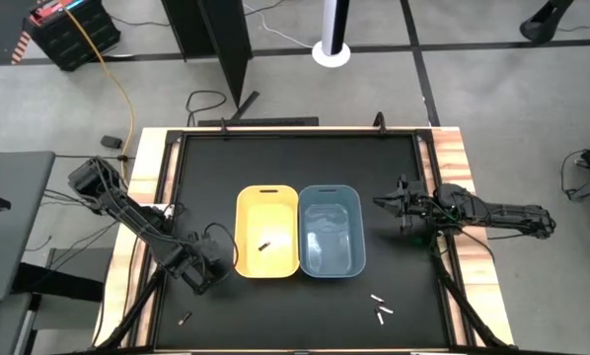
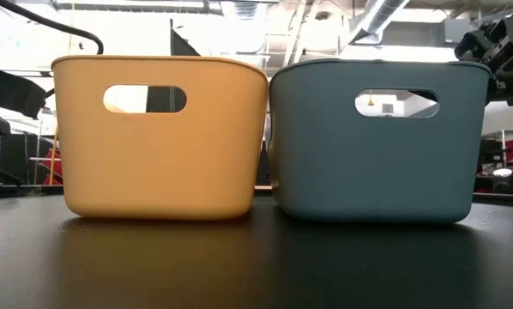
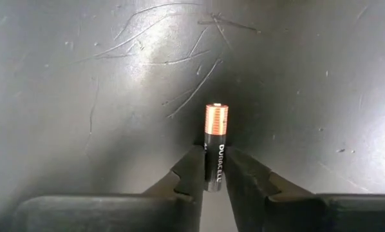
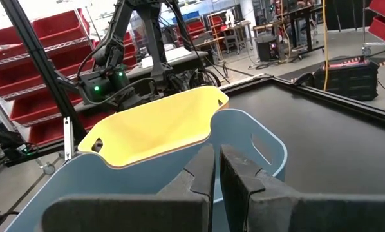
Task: Sort batteries
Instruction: Put the top black battery into the yellow bin
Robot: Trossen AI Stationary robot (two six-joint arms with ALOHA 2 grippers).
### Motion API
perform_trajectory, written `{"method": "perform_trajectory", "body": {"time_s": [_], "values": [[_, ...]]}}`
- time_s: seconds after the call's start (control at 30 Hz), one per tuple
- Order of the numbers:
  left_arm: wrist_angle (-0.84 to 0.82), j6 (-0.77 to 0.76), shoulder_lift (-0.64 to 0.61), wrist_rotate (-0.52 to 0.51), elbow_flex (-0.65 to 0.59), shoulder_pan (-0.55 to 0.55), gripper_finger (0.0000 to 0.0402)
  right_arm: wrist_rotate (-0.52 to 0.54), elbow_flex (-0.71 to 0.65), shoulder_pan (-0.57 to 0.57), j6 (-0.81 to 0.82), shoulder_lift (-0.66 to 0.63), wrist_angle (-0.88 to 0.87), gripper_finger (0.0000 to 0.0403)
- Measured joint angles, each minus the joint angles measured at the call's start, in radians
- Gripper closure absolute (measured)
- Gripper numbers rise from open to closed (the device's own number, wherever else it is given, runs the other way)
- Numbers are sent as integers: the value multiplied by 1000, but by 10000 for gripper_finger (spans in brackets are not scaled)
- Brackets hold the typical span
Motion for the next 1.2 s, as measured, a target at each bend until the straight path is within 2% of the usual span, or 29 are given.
{"method": "perform_trajectory", "body": {"time_s": [0.2,1.2], "values": [[0,8,0,-7,0,0,385,0,0,0,0,0,-1,360],[-8,-3,0,-28,20,-2,385,1,0,0,0,0,-2,360]]}}
